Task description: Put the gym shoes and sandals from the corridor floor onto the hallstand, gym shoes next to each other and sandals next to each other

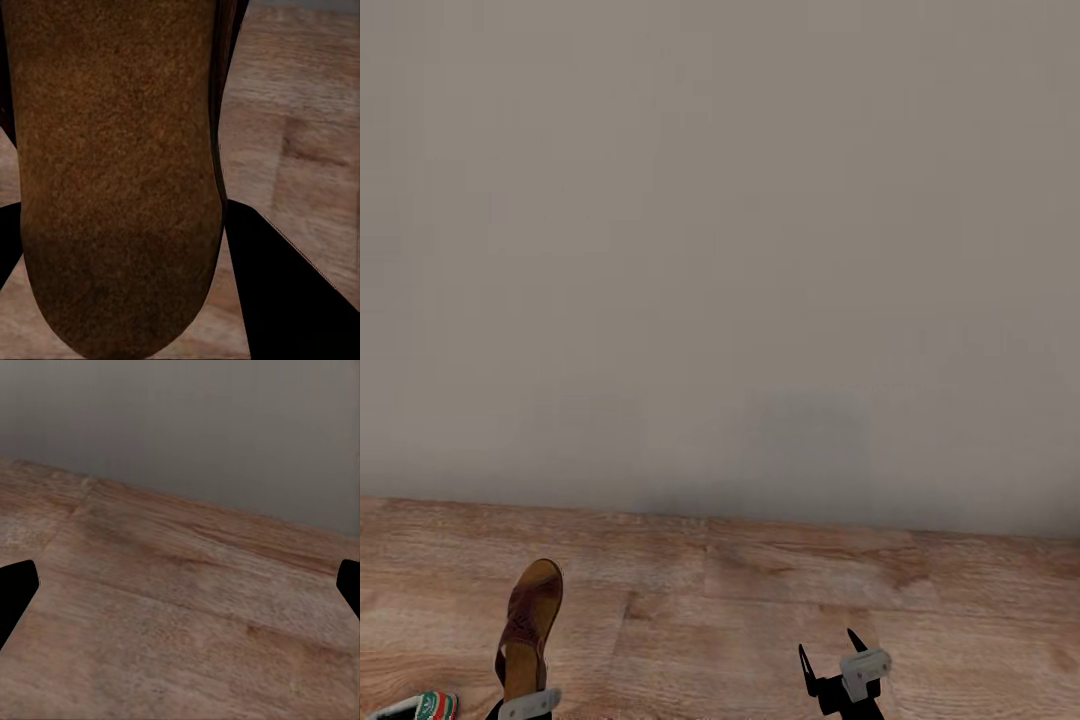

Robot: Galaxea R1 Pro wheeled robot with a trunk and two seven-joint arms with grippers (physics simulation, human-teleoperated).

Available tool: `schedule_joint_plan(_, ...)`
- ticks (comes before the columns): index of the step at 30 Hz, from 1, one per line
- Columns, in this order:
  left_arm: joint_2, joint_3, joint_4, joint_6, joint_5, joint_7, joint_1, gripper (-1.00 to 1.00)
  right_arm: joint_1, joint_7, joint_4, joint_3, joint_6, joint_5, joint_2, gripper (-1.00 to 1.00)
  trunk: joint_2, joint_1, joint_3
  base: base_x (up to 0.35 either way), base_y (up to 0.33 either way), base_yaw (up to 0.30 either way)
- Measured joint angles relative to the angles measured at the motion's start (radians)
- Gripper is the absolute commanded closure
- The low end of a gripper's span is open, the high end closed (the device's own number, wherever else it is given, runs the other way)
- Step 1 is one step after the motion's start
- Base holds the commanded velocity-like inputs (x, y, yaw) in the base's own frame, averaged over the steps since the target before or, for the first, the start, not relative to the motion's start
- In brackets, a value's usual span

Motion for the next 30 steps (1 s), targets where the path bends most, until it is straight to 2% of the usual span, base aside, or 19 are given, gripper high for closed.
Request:
schedule_joint_plan(9, 0.0, -0.001, 0.0, 0.0, 0.021, -0.001, 0.0, 1.0, 0.0, 0.0, 0.0, 0.0, 0.0, 0.0, 0.0, -1.0, 0.0, 0.0, 0.008, -0.025, -0.045, 0.248)
schedule_joint_plan(30, 0.0, -0.001, 0.001, 0.0, 0.023, -0.001, 0.0, 1.0, 0.0, 0.0, 0.0, 0.0, 0.0, 0.0, 0.0, -1.0, 0.0, 0.0, 0.028, -0.001, -0.001, 0.232)
